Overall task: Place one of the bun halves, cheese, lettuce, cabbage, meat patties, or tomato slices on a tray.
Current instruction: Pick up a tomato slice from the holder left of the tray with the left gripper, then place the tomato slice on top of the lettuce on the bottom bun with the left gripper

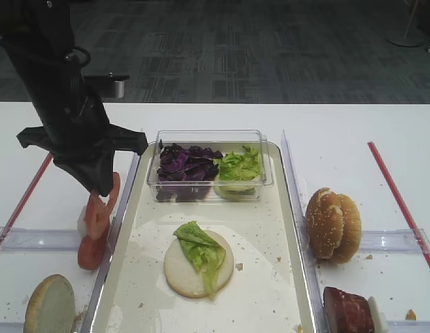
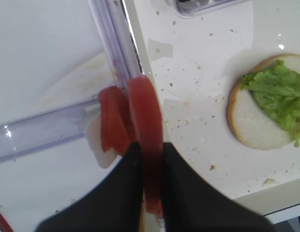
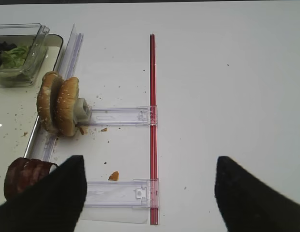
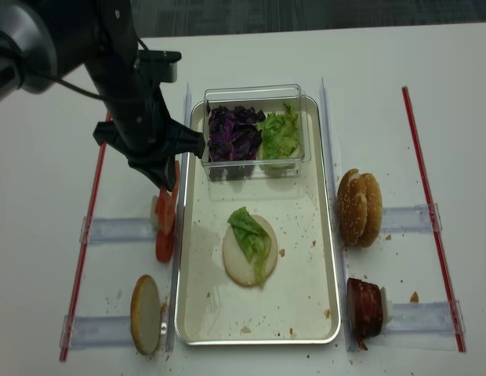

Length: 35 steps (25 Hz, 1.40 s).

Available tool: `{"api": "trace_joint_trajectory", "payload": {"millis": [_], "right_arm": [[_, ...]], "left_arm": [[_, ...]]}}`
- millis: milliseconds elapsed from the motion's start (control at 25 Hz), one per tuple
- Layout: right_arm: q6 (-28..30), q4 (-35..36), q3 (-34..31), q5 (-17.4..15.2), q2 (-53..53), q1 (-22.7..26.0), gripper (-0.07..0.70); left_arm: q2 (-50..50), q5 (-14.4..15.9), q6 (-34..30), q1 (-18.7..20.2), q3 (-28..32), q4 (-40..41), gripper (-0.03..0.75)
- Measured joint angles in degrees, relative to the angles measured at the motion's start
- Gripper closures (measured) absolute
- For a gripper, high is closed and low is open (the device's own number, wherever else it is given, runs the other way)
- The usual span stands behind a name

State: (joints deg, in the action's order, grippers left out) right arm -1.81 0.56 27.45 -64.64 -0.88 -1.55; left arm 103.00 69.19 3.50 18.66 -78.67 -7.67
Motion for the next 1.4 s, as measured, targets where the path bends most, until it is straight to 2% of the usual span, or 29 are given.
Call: {"api": "trace_joint_trajectory", "payload": {"millis": [320,1080,1400], "right_arm": [[0.0,0.0,0.0,0.0,0.0,0.0,0.061],[0.0,0.0,0.0,0.0,0.0,0.0,0.061],[0.0,0.0,0.0,0.0,0.0,0.0,0.061]], "left_arm": [[0.0,0.2,-2.9,0.0,-0.1,-1.0,0.654],[0.0,0.3,-24.9,0.0,-0.2,-27.7,0.655],[0.0,0.3,-28.1,0.0,-0.2,-33.2,0.655]]}}
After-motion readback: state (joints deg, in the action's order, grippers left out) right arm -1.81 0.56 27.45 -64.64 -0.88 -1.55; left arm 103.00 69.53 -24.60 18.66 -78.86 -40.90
